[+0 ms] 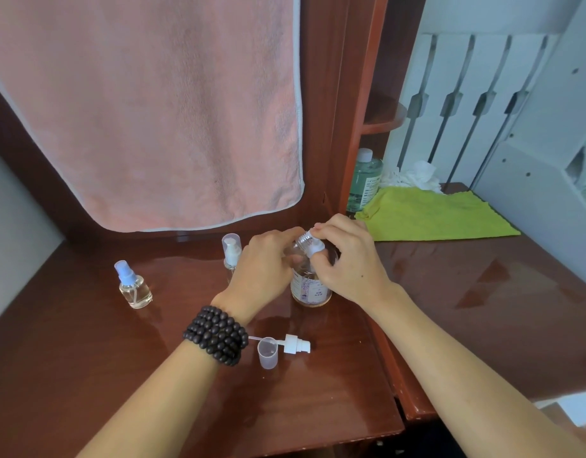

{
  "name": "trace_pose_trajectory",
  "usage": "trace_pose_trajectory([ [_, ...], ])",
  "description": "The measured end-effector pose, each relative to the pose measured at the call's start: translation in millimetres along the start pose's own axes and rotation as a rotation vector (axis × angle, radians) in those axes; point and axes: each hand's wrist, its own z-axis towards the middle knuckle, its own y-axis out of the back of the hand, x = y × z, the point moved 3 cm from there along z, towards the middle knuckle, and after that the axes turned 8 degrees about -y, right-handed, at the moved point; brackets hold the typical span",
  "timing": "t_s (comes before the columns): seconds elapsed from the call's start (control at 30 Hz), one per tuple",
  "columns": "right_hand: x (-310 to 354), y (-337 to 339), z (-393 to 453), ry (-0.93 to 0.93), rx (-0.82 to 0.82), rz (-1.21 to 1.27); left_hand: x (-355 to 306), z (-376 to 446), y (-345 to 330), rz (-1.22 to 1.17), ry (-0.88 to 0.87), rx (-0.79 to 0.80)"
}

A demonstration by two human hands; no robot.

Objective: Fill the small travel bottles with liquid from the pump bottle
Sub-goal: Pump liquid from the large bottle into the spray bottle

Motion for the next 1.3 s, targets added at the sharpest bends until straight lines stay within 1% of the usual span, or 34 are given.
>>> trace_pose_trajectory([
  [0.2,-1.4,0.7,1.3,0.004,-0.024,0.013,-1.5,0.7,-0.2,0.012,-0.005,-0.008],
  [0.47,-4.2,-5.2,-2.4,-0.041,-0.001,-0.008,3.5,-0.6,-7.8,0.028,0.009,-0.007],
  [0.77,-3.3,0.9,-0.1,-0.007,-0.042,0.016,-1.5,1.8,2.6,-0.008,-0.009,-0.014],
  [1.13,-4.7,-4.9,-1.8,-0.067,0.005,0.008,5.4,-3.2,-9.9,-0.009,0.013,-0.024],
  [1.3,-2.7,-0.2,-1.2,-0.020,-0.017,0.015,2.1,0.2,-2.1,-0.011,-0.006,-0.022],
])
